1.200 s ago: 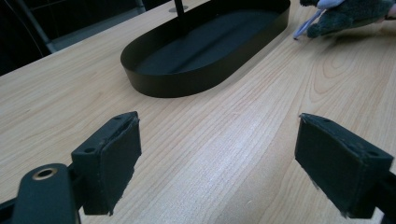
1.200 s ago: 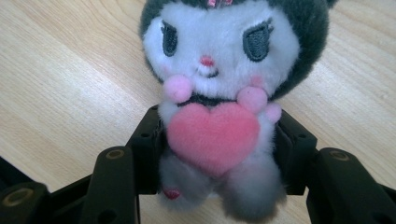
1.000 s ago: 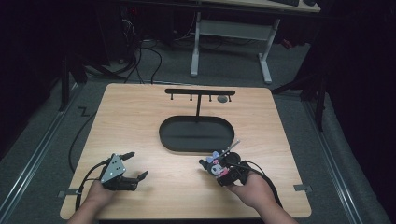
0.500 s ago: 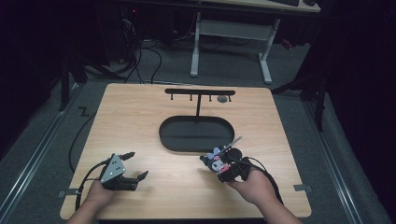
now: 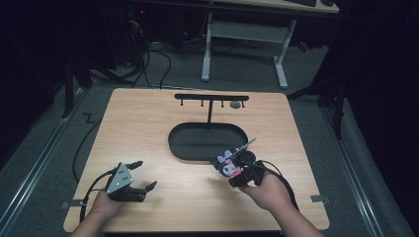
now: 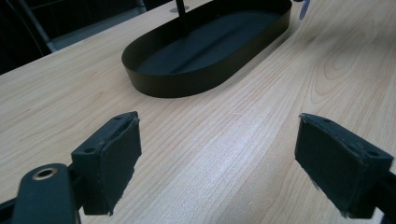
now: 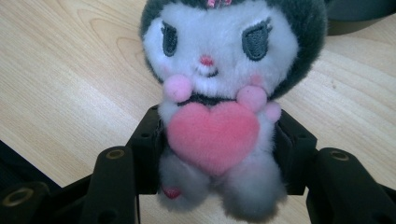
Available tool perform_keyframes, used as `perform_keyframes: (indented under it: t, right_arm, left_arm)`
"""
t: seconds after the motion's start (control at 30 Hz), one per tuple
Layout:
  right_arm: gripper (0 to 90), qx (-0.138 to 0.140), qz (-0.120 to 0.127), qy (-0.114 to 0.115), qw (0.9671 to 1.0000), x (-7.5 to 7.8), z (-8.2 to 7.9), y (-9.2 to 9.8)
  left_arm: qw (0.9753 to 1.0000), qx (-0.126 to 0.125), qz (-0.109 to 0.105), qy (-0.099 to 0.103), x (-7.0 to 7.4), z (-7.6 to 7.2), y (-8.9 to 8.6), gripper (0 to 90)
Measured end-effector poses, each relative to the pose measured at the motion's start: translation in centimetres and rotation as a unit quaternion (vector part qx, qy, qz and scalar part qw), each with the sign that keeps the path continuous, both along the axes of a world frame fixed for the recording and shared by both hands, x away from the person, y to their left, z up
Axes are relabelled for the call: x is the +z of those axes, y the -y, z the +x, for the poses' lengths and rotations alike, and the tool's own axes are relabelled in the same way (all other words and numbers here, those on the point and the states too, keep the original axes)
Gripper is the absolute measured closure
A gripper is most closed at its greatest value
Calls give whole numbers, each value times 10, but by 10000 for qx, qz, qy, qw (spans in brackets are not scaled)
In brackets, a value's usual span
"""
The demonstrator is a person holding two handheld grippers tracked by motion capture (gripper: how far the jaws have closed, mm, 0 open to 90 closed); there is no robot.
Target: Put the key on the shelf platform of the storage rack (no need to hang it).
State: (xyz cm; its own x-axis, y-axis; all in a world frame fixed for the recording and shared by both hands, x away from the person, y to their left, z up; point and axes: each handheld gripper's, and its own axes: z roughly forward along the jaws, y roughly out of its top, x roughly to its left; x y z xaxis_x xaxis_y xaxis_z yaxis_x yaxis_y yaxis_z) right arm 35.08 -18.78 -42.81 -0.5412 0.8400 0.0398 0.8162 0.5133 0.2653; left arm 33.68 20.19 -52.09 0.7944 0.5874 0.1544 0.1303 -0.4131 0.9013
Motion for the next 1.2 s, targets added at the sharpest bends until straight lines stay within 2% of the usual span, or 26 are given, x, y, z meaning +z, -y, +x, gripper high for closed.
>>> perform_keyframes:
  t: [0.3,0.37,0.67,0.9,1.2]
  right_arm:
    - [465,-3,-3,11,10000,3,5,-1]
    - [465,-87,31,-21,10000,4,7,-2]
    - [465,15,41,49,10000,12,22,-10]
    - [465,19,-10,136,9999,15,39,-16]
    - [465,-96,13,145,9998,8,66,-20]
  left_arm:
    - [10000,3,3,-3,0,0,0,154]
    - [10000,0,8,0,0,0,0,154]
    - [10000,-10,5,9,0,-1,1,154]
    - [10000,-12,-1,-5,0,0,0,154]
    - [10000,-22,-8,-6,0,0,0,154]
